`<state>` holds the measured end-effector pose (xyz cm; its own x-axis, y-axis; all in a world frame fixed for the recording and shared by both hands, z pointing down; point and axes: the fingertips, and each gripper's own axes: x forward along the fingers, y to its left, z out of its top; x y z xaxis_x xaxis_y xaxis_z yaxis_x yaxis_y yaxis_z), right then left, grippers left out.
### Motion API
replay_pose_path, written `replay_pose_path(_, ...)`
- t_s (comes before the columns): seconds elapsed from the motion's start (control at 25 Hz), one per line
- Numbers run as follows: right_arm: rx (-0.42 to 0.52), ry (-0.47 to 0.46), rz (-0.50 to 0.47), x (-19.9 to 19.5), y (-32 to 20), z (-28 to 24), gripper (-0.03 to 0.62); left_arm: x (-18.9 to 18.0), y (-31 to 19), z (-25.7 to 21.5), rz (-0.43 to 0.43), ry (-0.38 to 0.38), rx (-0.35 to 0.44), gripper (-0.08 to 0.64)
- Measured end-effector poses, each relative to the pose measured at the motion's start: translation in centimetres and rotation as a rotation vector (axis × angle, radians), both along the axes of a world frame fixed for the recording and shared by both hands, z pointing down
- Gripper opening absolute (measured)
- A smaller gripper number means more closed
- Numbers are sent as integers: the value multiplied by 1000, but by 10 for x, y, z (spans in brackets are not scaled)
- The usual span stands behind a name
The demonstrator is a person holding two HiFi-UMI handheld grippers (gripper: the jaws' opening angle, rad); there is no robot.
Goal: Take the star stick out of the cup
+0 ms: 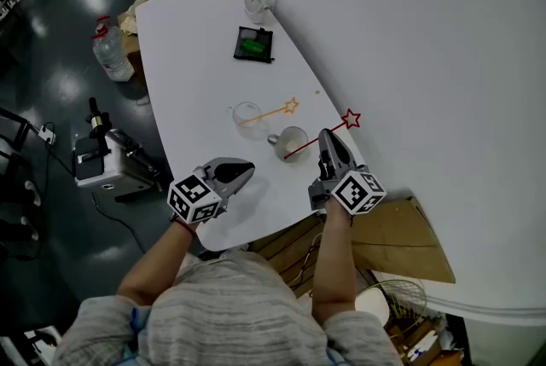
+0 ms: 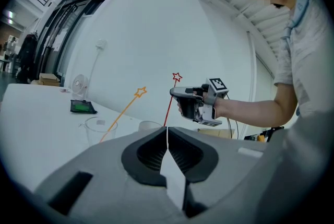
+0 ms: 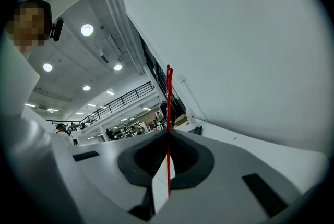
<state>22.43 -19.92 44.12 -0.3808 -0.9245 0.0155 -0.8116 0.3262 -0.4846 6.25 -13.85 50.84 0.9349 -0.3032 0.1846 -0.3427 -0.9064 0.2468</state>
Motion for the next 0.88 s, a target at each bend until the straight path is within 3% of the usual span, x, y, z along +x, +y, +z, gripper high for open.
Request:
replay_pose_path(0.2, -77, -1, -65, -16, 9, 21, 12, 2, -1, -2, 7, 2, 2, 17)
replay_pose_path(0.52, -314, 6, -240, -43, 18, 68, 12, 4, 1, 5, 22, 5, -22, 17)
replay_pose_path(0.88, -443, 3, -341, -72, 25, 99, 12, -2, 0, 7, 17, 7, -31, 17)
